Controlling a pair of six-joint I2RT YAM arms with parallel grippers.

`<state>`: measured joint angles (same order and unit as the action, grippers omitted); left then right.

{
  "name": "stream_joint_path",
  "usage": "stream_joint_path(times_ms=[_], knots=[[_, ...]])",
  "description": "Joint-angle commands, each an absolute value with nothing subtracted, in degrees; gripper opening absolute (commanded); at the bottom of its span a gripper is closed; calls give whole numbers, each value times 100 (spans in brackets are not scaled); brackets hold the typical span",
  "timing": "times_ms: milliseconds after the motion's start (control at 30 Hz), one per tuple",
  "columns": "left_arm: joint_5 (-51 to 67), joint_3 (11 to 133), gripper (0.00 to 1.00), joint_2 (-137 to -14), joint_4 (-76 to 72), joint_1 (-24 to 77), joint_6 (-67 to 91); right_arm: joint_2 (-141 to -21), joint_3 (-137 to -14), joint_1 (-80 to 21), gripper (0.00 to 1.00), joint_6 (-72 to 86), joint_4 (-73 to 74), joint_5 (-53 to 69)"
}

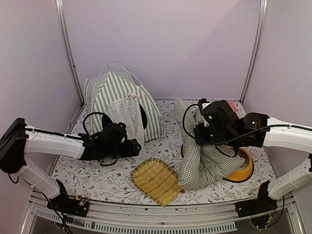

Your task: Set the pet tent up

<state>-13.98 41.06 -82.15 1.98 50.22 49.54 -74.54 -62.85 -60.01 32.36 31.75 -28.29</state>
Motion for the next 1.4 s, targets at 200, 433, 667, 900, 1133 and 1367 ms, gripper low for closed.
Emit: stream_joint_path(times_ms=[200, 433, 667, 900, 1133, 1367], knots=[[-1804, 4648, 85, -9443, -23, 4899, 5362, -6804, -6015, -5905, 0, 2938, 2625, -2624], [-1765, 5142, 76, -10150, -86, 4887, 5365, -6707, -5946, -5888, 0, 2866, 2562, -2573], [-1917, 5277, 27, -10283, -110, 4908, 5228, -6684, -5884, -5855, 0, 2817, 2472, -2505], [-1726, 5591, 0, -9802, -194, 5267, 4519, -6661, -5829, -5769, 0, 2730, 2322, -2381], [-1532, 6239, 0, -8967, -177, 5880, 3805, -6371, -5427, -5241, 0, 2579, 1752, -1518], [-1190, 6943, 0, -8399, -264, 6009, 3382, -6227, -5094, -5037, 0, 2297, 987, -371]])
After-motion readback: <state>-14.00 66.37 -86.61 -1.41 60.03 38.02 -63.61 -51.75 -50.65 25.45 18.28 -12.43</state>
